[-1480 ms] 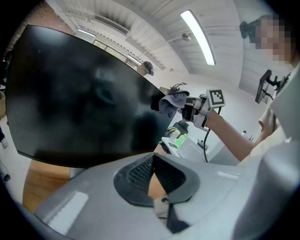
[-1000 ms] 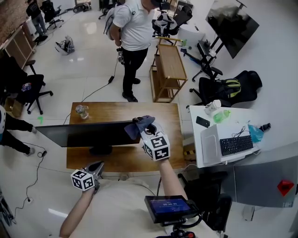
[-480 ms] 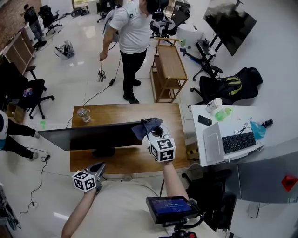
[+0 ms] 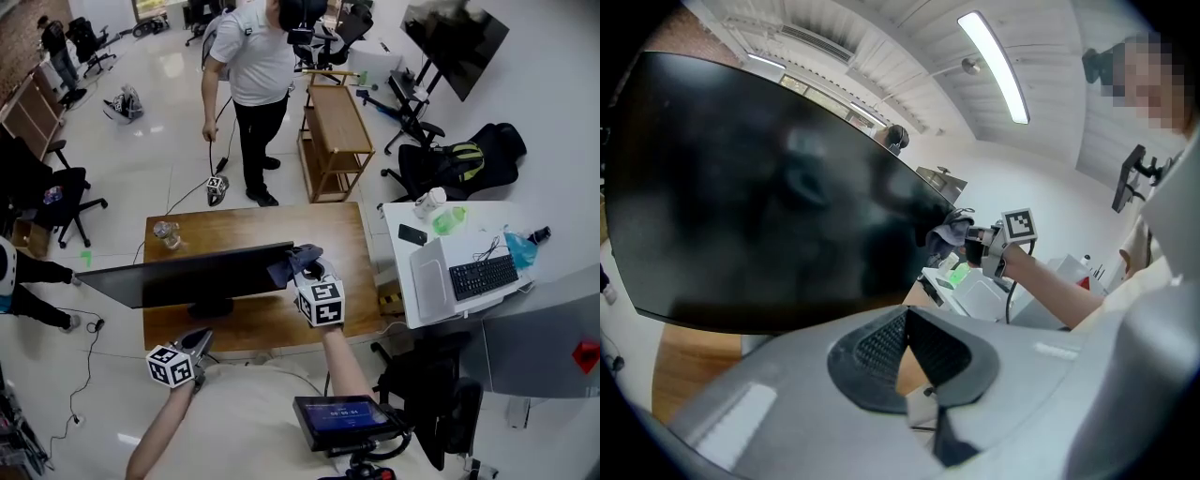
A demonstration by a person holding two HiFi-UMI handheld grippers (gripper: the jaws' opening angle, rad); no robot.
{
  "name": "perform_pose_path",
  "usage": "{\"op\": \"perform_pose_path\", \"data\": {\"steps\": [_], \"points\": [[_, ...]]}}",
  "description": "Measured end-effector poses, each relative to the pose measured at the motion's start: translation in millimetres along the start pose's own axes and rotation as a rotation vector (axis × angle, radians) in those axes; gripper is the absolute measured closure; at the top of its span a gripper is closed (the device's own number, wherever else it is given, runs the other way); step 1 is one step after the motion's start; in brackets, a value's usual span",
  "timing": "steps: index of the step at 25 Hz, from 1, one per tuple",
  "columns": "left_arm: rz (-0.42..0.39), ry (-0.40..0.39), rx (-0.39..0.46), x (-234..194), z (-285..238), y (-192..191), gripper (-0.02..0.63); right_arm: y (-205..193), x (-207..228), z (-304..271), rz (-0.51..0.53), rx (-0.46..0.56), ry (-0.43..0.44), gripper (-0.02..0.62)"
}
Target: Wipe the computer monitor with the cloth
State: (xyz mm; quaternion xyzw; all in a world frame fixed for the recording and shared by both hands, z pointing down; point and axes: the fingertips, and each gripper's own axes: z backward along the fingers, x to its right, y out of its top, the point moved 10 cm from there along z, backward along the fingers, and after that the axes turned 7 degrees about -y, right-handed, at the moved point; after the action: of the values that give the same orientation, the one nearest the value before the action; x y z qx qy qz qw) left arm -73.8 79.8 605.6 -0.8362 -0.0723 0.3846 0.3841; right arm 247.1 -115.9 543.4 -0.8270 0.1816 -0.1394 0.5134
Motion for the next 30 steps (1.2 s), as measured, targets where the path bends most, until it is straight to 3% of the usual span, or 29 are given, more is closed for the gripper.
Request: {"op": "perform_pose_path", "data": {"steps": [30], "points": [[0.018, 0.025, 0.006, -24.6, 0.8, 17.6, 0.603, -122.6, 4.3, -55.1, -0.033, -0.248, 0.012, 0.509]]}}
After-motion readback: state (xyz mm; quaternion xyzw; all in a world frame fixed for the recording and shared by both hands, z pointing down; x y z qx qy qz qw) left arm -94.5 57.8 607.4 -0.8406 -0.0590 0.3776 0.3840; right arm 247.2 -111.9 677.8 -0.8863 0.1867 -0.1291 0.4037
